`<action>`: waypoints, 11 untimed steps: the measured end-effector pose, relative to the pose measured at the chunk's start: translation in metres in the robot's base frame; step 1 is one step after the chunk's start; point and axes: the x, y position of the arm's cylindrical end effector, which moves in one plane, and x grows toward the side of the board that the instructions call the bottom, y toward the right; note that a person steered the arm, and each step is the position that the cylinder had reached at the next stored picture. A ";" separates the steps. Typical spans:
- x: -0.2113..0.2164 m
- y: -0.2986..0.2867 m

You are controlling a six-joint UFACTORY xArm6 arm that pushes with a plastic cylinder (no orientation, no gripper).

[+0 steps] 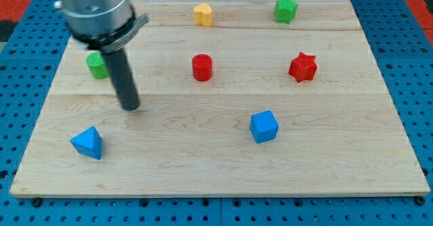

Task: Move the blue triangle to the left of the blue cube

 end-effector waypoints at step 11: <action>0.048 0.149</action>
